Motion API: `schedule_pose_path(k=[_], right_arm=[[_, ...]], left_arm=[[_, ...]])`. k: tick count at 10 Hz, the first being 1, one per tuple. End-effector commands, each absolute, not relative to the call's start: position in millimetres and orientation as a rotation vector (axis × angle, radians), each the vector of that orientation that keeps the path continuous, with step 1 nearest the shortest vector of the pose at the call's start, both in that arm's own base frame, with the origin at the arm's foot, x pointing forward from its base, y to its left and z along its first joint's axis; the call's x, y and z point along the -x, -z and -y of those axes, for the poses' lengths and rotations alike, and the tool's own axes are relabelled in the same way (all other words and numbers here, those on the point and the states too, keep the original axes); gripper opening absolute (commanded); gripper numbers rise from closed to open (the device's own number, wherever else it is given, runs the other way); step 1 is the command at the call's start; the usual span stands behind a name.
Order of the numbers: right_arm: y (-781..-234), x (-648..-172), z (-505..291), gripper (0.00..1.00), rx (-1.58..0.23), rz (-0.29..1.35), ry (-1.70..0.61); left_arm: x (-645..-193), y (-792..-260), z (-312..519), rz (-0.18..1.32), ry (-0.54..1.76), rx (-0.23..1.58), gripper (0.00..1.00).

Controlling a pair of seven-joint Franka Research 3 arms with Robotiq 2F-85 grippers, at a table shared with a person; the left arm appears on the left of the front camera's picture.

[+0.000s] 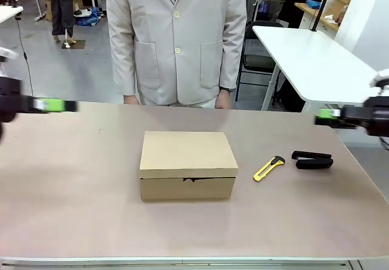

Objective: Pack the item into the box.
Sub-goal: Close the Mailer Box.

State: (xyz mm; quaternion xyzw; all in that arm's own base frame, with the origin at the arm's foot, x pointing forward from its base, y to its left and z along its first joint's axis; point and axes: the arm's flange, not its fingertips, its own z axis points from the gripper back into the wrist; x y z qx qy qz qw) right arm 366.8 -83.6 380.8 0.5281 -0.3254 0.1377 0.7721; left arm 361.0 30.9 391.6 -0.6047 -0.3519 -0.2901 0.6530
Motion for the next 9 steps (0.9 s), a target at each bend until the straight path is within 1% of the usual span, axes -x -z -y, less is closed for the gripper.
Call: schedule_pose_path(k=[1,2,3,4,9], right_arm=[[-408,-343,132,1.00,-1.196,0.642,-0.246],[-407,-335,153,1.00,-1.187,0.622,-0.180],[-401,-341,154,1.00,-1.142,0.614,-0.135],[-394,-334,144,1.00,-1.166,0.637,-0.210],[-394,-334,144,1.00,-1.166,0.637,-0.210]], left_arm=[[-349,-397,-77,0.619,0.327,1.446,1.00],[-350,-383,-105,0.590,0.188,1.436,1.00],[-358,-368,-122,0.608,0.077,1.479,1.00],[-343,-384,-102,0.637,0.303,1.387,1.00],[-343,-384,-102,0.637,0.303,1.387,1.00]])
